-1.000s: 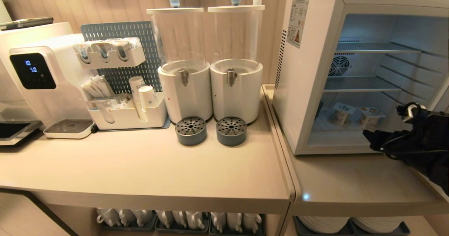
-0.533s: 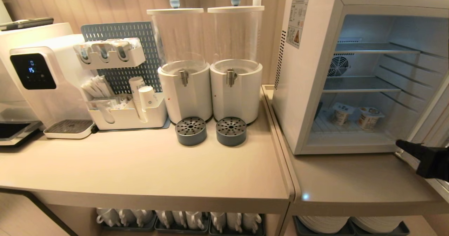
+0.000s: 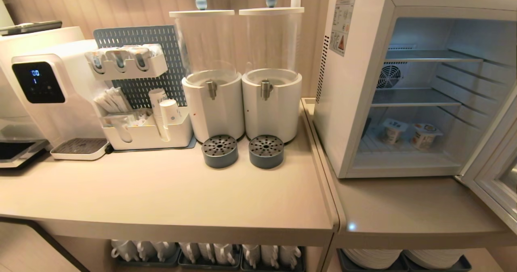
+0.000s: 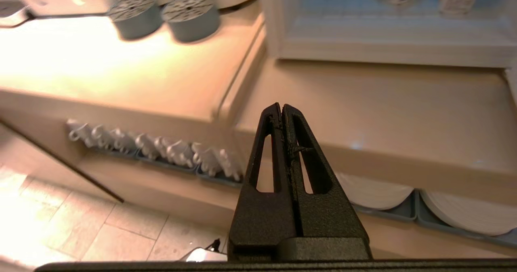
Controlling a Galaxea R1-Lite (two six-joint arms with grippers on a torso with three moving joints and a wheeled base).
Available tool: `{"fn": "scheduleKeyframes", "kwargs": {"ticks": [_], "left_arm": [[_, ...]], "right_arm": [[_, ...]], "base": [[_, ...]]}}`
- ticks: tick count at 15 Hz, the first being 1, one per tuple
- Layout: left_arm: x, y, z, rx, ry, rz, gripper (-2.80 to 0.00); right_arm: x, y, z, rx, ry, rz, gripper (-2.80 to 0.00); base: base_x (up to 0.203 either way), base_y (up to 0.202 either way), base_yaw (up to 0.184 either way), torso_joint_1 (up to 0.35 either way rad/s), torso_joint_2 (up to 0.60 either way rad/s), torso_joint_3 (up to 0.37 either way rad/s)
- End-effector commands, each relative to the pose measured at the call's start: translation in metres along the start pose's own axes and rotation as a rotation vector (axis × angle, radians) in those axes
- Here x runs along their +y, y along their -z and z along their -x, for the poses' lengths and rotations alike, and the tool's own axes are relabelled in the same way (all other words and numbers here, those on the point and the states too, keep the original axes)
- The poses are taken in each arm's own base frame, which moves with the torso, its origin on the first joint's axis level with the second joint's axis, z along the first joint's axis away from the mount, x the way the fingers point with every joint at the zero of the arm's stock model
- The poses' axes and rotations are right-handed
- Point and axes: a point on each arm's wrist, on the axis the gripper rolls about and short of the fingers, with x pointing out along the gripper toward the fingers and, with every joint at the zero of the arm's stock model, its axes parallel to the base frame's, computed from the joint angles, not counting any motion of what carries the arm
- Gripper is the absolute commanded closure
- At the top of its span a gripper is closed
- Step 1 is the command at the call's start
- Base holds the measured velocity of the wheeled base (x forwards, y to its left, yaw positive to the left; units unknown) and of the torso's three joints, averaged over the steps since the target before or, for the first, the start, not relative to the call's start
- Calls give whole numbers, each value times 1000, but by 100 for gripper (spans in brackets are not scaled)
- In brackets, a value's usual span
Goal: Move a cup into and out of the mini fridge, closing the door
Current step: Close the freezer door
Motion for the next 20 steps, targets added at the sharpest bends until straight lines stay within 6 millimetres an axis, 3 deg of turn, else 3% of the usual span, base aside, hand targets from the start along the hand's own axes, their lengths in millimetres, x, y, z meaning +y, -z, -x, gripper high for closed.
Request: {"fn": "scheduleKeyframes", "kwargs": {"ticks": [1,3,4,7,13,20], "left_arm": [[0,1,0,4,-1,0,0],[0,1,0,4,-1,1,0],[0,1,0,3,-1,2,0],[0,0,0,3,-1,2,0],[0,0,0,3,-1,2,0],[0,1,0,4,-1,2,0]], "right_arm": [[14,26,40,-130,-37,60,0],[17,54,56,-191,-16,89,0],[13,66,54,-202,61,83,0],[-2,101,28,-180,239,68,0],[-3,98,30,-180,286,127,0],[-3,98,30,-175,286,127,0]], "base": [[0,0,0,0,0,0],[0,0,0,0,0,0],[0,0,0,0,0,0],[0,0,0,0,0,0],[-17,0,0,1,0,0],[-192,0,1,4,2,3]]}}
